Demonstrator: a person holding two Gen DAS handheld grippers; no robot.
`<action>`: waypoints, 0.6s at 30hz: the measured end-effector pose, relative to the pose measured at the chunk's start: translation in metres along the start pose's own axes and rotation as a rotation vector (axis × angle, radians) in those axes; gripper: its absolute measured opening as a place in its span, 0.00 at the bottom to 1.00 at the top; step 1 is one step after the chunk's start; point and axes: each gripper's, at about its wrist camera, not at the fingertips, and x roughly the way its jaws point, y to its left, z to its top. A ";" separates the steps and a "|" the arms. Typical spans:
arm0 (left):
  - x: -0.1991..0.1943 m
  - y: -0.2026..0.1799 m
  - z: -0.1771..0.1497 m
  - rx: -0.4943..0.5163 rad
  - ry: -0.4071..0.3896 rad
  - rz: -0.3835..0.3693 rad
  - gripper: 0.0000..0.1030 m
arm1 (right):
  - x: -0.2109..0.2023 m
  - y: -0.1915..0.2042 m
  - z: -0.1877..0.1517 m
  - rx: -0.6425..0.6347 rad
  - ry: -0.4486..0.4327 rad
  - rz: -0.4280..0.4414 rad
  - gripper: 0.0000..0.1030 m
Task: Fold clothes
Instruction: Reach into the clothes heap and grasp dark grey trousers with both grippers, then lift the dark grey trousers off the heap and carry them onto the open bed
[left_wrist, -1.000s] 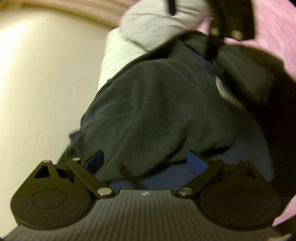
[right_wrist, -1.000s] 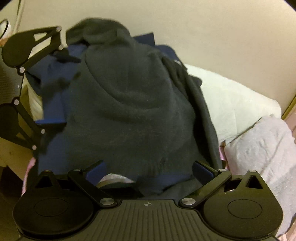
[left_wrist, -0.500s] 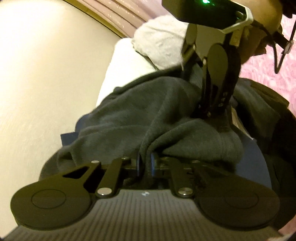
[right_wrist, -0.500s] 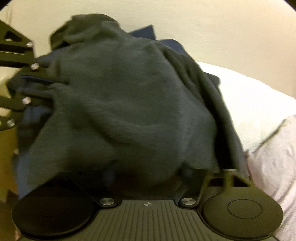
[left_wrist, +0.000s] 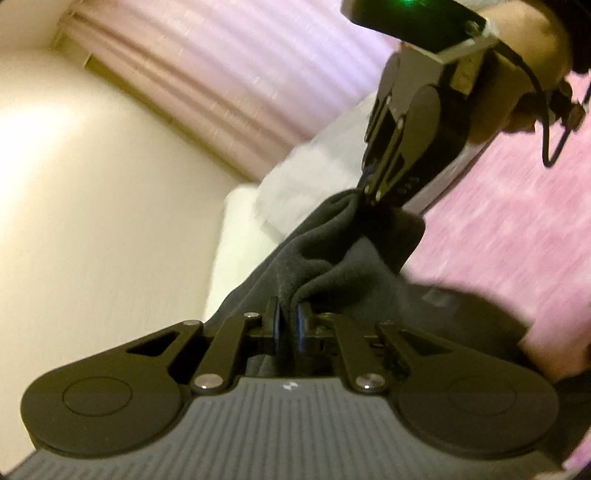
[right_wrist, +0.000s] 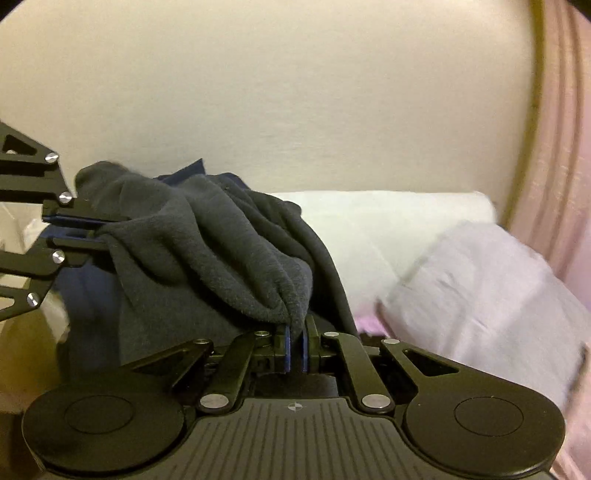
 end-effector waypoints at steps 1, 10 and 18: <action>-0.012 -0.015 0.015 0.004 -0.014 -0.025 0.06 | -0.024 -0.004 -0.014 0.006 0.004 -0.009 0.04; -0.128 -0.175 0.142 0.034 -0.122 -0.308 0.06 | -0.255 -0.017 -0.195 0.188 0.149 -0.099 0.04; -0.182 -0.311 0.217 0.061 -0.233 -0.729 0.06 | -0.431 -0.020 -0.318 0.438 0.336 -0.328 0.04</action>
